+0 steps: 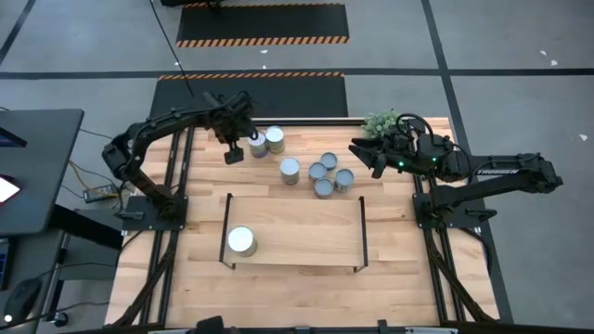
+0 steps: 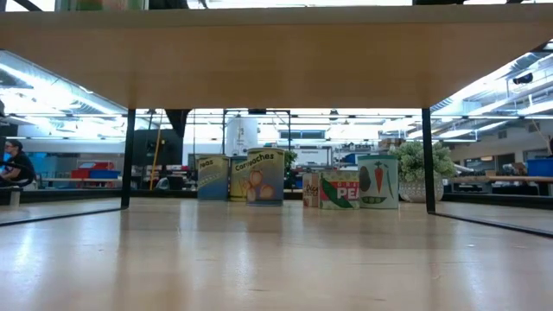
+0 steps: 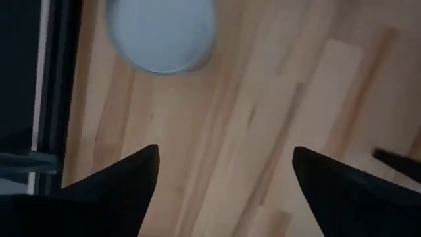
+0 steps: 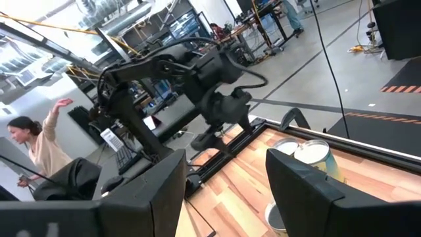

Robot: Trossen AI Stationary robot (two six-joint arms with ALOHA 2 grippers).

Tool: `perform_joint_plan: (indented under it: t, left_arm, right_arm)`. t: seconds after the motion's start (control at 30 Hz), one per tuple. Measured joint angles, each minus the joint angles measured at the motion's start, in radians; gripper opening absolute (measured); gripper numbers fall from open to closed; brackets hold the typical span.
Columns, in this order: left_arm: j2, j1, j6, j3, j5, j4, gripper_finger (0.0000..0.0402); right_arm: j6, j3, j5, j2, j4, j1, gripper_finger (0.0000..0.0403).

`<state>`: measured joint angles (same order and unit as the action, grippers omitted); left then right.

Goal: Pick and place cans onto a shelf
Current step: Put the canned peas on the shelf

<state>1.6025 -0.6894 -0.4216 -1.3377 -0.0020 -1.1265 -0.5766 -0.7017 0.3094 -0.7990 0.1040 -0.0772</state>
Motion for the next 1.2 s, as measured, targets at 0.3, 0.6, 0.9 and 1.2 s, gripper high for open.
perform_joint_plan:
  t: [0.3,0.6,0.9,1.2]
  left_arm:
    - [0.056,-0.039,-0.04,0.001,0.041,0.093,0.0356]
    - [0.14,-0.054,-0.07,0.001,-0.009,0.144,0.0356]
    - [0.184,-0.046,-0.063,0.001,-0.026,0.22,0.0356]
    - [0.187,-0.042,-0.062,0.0,-0.019,0.306,0.0356]
  right_arm:
    - [0.0,0.0,0.004,0.0,0.011,0.0,0.0217]
    - [-0.004,0.0,0.003,0.0,0.018,0.0,0.0217]
    - [-0.004,0.0,0.003,0.0,0.025,0.0,0.0217]
    - [-0.005,0.0,0.002,0.0,0.035,0.0,0.0217]
